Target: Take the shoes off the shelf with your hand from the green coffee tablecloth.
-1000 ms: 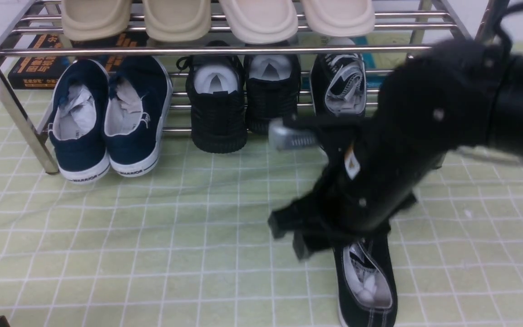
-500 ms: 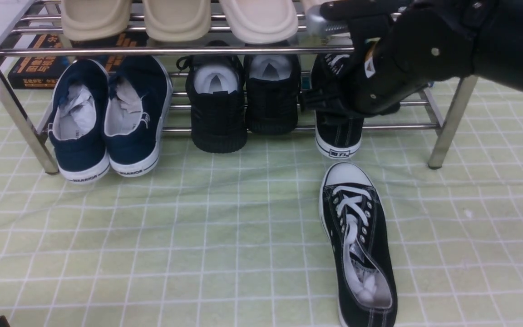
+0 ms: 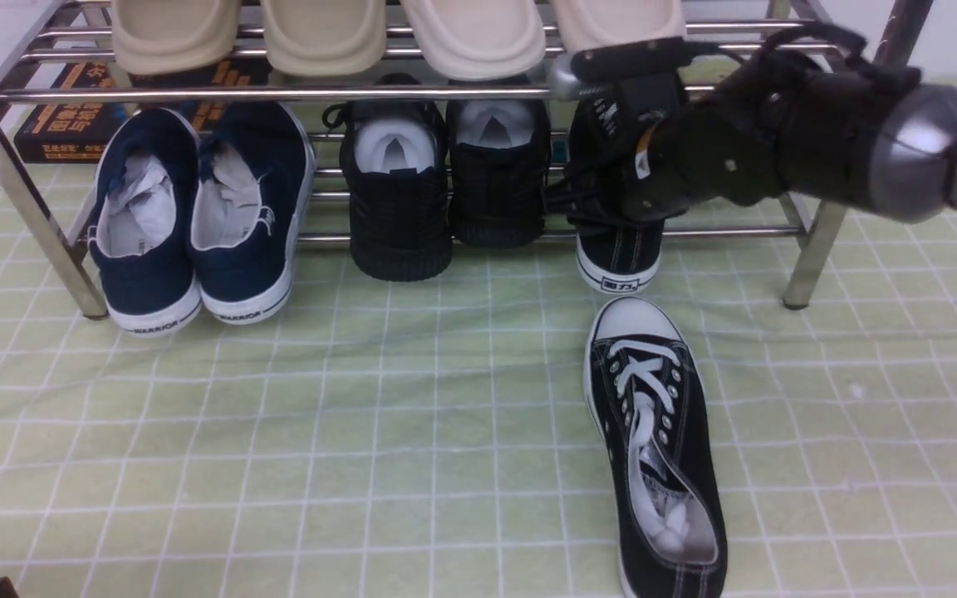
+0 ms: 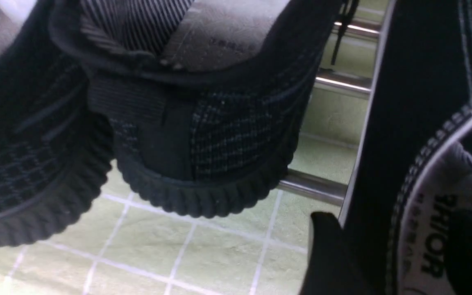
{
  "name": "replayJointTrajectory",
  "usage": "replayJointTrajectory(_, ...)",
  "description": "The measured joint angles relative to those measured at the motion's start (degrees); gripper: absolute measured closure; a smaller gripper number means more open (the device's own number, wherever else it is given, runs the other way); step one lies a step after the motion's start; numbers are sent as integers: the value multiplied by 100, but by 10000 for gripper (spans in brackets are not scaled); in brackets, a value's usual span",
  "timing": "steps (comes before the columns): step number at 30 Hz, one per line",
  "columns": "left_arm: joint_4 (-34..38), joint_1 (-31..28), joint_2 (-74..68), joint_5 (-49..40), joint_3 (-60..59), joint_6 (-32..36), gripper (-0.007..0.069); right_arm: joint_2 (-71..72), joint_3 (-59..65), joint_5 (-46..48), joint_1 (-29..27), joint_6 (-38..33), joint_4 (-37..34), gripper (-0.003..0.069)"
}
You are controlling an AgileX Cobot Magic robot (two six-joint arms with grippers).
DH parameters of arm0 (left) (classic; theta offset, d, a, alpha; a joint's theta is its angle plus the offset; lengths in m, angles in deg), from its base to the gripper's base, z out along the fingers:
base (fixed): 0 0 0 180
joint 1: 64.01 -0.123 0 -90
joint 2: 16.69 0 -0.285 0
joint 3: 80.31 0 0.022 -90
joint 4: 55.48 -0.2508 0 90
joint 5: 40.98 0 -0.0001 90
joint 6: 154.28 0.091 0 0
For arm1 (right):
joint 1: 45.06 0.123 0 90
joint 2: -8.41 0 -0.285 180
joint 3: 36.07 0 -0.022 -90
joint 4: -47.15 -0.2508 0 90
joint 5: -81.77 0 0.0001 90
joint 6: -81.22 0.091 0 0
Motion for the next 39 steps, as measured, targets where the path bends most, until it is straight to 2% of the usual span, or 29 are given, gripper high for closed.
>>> replayJointTrajectory(1, 0, 0, 0, 0, 0, 0, 383, -9, 0, 0, 0, 0, 15, 305)
replayJointTrajectory(3, 0, 0, 0, 0, 0, 0, 383, -39, -2, 8, 0, 0, 47, 405)
replayJointTrajectory(4, 0, 0, 0, 0, 0, 0, 383, -39, -2, 9, 0, 0, 46, 416)
replayJointTrajectory(8, 0, 0, 0, 0, 0, 0, 383, 2, -2, 75, 5, 0, 33, 648)
replayJointTrajectory(15, 0, 0, 0, 0, 0, 0, 383, 539, 9, 917, 0, 0, 24, 657)
replayJointTrajectory(23, 0, 0, 0, 0, 0, 5, 383, 1470, 9, 2522, 0, -12, -154, 657)
replayJointTrajectory(32, 0, 0, 7, 0, 0, 5, 383, 2287, 114, 4452, 10, -618, -1079, 657)
replayJointTrajectory(35, 0, 0, 7, 0, 0, 5, 383, 2532, 486, 4604, 123, -658, -1273, 657)
replayJointTrajectory(39, 0, 0, 7, 0, 0, 5, 383, 2781, 1034, 4514, 636, -610, -1437, 657)
